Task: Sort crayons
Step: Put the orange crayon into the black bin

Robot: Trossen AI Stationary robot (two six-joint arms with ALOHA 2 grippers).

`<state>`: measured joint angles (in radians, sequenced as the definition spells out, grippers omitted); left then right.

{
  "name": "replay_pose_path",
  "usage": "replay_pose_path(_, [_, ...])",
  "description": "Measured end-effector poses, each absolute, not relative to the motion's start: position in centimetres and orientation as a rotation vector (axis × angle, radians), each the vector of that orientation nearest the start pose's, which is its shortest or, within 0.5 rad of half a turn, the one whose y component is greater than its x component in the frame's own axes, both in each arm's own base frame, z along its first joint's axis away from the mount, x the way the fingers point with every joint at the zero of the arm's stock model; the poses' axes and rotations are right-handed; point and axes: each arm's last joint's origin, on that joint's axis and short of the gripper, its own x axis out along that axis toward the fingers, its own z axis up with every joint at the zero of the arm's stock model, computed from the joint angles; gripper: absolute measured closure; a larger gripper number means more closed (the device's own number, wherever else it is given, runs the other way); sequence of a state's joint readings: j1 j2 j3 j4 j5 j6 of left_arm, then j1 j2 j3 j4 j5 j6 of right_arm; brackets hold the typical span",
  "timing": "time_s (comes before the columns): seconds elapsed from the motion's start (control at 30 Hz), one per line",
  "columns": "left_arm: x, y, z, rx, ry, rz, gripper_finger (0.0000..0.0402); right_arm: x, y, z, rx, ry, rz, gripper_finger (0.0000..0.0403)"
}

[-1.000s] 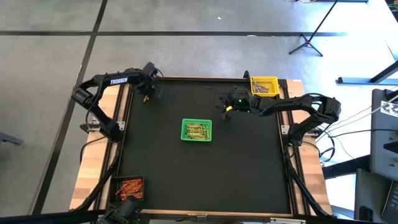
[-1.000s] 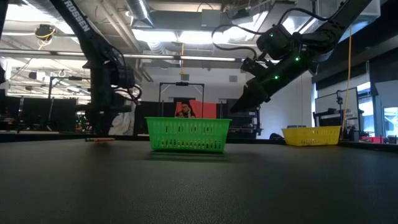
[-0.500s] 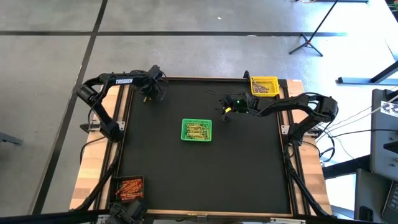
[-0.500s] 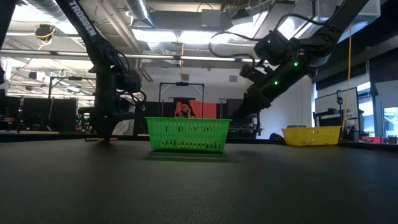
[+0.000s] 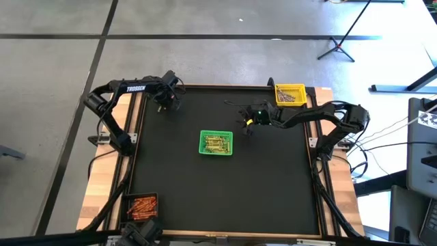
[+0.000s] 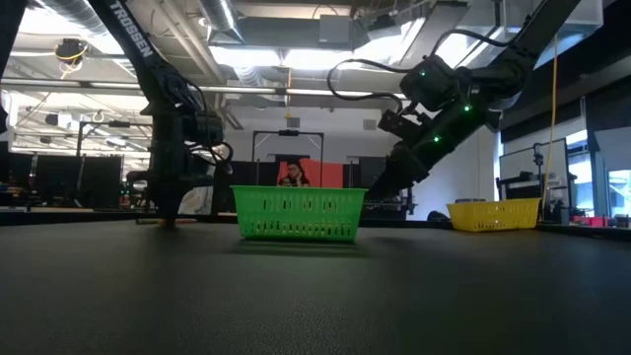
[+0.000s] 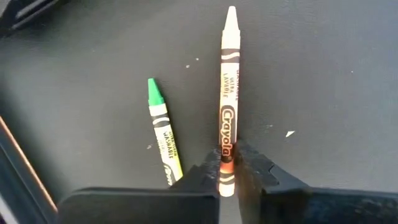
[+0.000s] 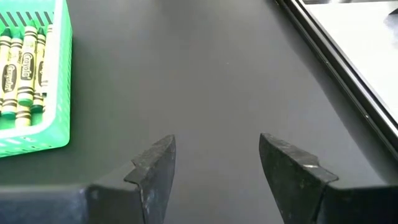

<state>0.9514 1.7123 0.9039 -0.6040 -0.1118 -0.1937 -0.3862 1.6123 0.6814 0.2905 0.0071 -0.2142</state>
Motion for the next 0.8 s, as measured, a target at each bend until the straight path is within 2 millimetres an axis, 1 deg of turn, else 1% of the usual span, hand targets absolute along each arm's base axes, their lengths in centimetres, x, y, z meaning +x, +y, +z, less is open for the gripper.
replay_pose_path(0.13, [16.3,23.3,13.5,-0.727,1.273,1.011,0.0396,28.0,-11.4,14.9,-0.083,0.670,-0.310,0.0172])
replay_pose_path(0.23, [16.4,22.9,14.3,-0.708,1.253,1.005,0.0392,28.0,-11.4,14.9,-0.082,0.673,-0.309,0.0172])
replay_pose_path(0.27, [16.6,22.6,14.8,-0.706,1.239,0.986,0.0391,28.0,-11.4,14.8,-0.082,0.674,-0.309,0.0172])
replay_pose_path(0.37, [17.2,21.2,17.2,-0.665,1.174,0.942,0.0391,28.0,-11.4,14.8,-0.082,0.674,-0.309,0.0172])
replay_pose_path(0.47, [17.8,19.0,19.5,-0.594,1.141,0.843,0.0391,28.0,-11.4,14.9,-0.082,0.673,-0.309,0.0172])
replay_pose_path(0.57, [18.8,16.1,22.0,-0.498,1.081,0.686,0.0391,28.0,-11.4,14.9,-0.083,0.673,-0.309,0.0172])
replay_pose_path(0.7, [19.3,11.6,24.6,-0.410,1.031,0.504,0.0390,28.1,-11.4,14.9,-0.077,0.668,-0.290,0.0172])
replay_pose_path(0.8, [19.2,8.1,25.7,-0.378,1.040,0.386,0.0390,28.1,-11.3,14.9,-0.069,0.653,-0.259,0.0172])
